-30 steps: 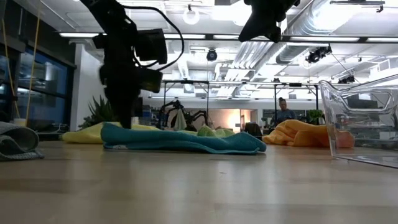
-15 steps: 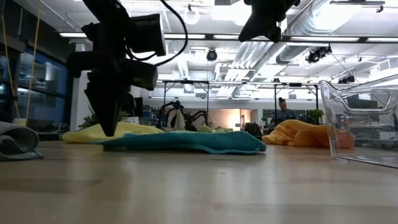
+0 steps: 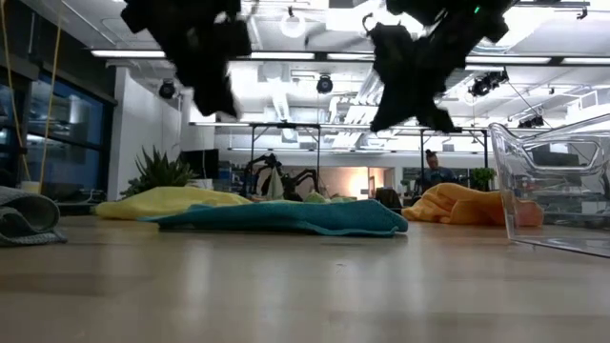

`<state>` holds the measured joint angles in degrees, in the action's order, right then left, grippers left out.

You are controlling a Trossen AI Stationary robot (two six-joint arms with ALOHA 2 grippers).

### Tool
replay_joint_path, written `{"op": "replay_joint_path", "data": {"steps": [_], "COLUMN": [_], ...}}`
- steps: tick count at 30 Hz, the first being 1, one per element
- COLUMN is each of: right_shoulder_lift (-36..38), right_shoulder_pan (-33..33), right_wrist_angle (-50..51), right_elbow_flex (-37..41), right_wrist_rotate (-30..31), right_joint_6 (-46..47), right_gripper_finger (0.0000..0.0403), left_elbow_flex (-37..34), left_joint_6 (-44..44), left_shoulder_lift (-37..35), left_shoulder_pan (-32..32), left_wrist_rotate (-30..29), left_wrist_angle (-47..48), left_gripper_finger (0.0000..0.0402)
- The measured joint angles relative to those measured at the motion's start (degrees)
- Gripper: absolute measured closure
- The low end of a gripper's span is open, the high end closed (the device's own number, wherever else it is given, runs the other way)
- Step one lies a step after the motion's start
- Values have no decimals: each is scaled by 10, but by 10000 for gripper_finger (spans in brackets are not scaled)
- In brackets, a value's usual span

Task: Fold microfiber towels
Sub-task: Fold the blue microfiber cloth

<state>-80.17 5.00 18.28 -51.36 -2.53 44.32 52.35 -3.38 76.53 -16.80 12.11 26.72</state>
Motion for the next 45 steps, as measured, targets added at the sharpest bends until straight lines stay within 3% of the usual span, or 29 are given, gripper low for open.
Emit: {"op": "replay_joint_path", "data": {"steps": [6,13,16,34,37,41,45], "right_shoulder_lift": [-117,-200,-216,-214,-185,-138,-146], "right_shoulder_pan": [6,6,2,-92,-91,-67,-28], "right_wrist_angle": [-47,-150,-149,-118,-134,-119,-74], "right_elbow_flex": [0,0,0,0,1,-2,0], "right_wrist_rotate": [-76,-78,-88,-150,-125,-45,-36], "right_joint_6": [24,69,84,98,100,83,77], "right_gripper_finger": [403,403,403,403,403,403,403], "left_elbow_flex": [1,-1,0,0,0,0,0], "left_joint_6": [-4,-11,-19,-14,-10,-9,-18], "left_shoulder_lift": [-31,18,49,191,199,199,206], "left_shoulder_pan": [-38,-42,-39,-38,-38,-38,-37], "left_wrist_rotate": [1,-8,-9,-13,-13,-10,-10], "left_wrist_angle": [-59,-37,-38,-43,-38,-43,-75], "left_gripper_finger": [401,401,401,401,401,402,401]}}
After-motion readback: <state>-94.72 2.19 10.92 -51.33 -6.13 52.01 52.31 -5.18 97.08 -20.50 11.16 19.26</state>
